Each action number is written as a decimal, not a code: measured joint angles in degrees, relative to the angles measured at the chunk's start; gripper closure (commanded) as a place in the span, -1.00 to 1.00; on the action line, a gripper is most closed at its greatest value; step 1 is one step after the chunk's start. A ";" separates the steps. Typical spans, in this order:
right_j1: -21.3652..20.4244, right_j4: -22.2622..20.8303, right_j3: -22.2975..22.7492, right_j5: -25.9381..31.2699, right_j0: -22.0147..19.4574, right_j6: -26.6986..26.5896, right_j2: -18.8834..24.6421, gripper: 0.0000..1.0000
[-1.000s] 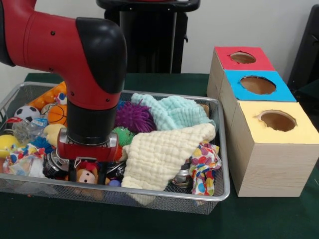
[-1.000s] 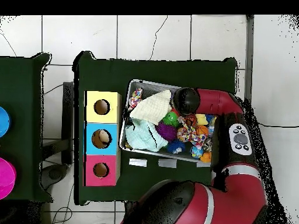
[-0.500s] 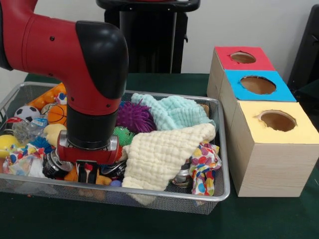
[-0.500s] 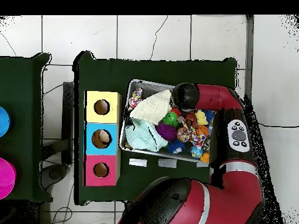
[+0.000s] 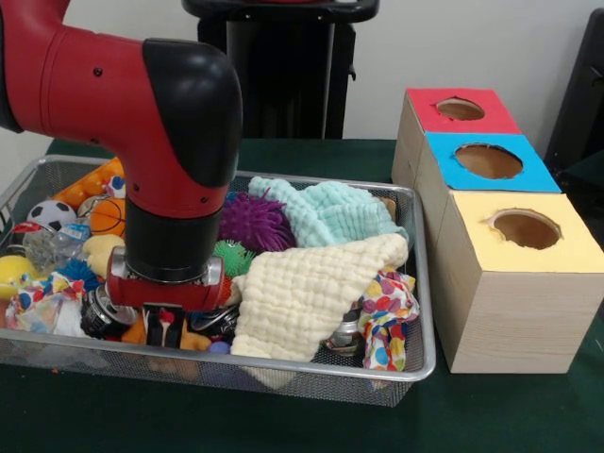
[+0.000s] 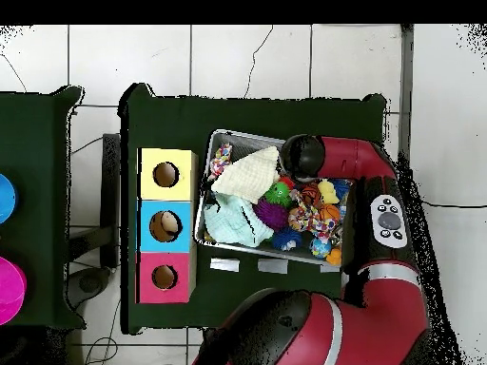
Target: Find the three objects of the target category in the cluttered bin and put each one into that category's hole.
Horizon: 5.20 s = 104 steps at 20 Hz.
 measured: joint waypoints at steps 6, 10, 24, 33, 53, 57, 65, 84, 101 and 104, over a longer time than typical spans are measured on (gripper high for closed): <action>-3.49 -0.25 4.62 -1.45 0.16 0.00 -0.02 1.00; -6.69 -0.24 7.99 -2.45 0.79 0.00 -0.10 1.00; -13.65 -0.24 12.66 -2.63 2.77 0.00 -0.11 1.00; -18.69 -0.16 16.43 -2.62 3.28 0.00 -0.12 1.00; -28.08 6.43 27.36 -2.63 9.69 0.00 -0.17 1.00; -28.64 8.04 30.81 -2.62 10.87 0.00 -0.29 1.00; -30.54 10.76 37.96 -2.64 13.22 0.04 -1.45 1.00; -33.07 13.85 44.87 -7.89 18.81 0.21 -6.62 1.00; -23.44 13.88 40.16 -13.19 20.26 0.21 -9.21 1.00; -22.48 13.88 39.32 -13.19 20.25 0.21 -9.21 1.00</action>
